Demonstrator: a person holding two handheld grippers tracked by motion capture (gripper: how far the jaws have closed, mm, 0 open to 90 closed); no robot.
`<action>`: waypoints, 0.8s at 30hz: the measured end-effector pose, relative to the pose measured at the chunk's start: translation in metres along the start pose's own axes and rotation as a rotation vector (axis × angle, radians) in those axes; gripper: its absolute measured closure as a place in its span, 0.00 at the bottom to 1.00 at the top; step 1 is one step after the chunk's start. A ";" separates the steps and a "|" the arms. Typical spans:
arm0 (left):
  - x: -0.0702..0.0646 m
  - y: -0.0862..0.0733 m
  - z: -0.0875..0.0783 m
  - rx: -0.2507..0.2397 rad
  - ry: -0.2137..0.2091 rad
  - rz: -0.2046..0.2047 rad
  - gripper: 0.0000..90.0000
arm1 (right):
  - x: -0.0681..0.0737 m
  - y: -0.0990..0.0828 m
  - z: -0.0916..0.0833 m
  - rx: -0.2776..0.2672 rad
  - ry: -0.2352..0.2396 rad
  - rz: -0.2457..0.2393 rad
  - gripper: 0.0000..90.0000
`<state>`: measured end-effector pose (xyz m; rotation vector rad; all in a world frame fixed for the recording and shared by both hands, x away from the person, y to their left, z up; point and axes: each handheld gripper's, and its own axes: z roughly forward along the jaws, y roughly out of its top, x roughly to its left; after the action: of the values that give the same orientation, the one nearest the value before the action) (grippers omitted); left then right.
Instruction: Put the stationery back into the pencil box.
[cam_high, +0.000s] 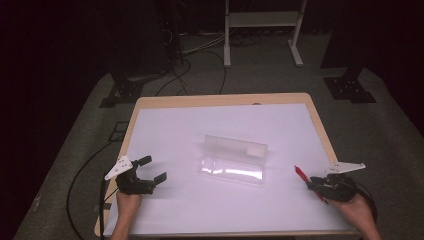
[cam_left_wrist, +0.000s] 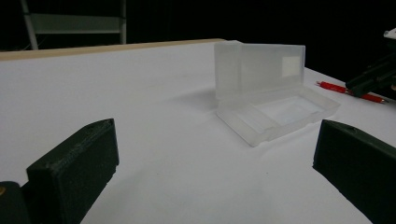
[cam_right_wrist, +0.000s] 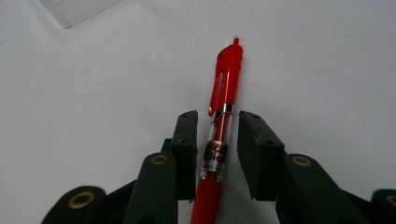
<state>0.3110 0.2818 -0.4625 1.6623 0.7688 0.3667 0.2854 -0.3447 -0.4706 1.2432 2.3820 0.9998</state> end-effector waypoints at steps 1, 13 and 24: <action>0.000 0.000 0.000 0.000 0.000 0.000 0.00 | 0.000 0.000 0.000 -0.002 -0.001 0.001 0.76; 0.000 0.000 0.000 0.000 -0.001 0.002 0.00 | 0.001 -0.001 0.000 -0.006 -0.008 -0.002 0.84; 0.000 0.000 0.000 0.000 0.000 0.002 0.00 | 0.000 -0.002 -0.001 -0.014 0.007 0.011 0.88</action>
<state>0.3110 0.2821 -0.4624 1.6637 0.7669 0.3681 0.2835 -0.3457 -0.4719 1.2508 2.3717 1.0246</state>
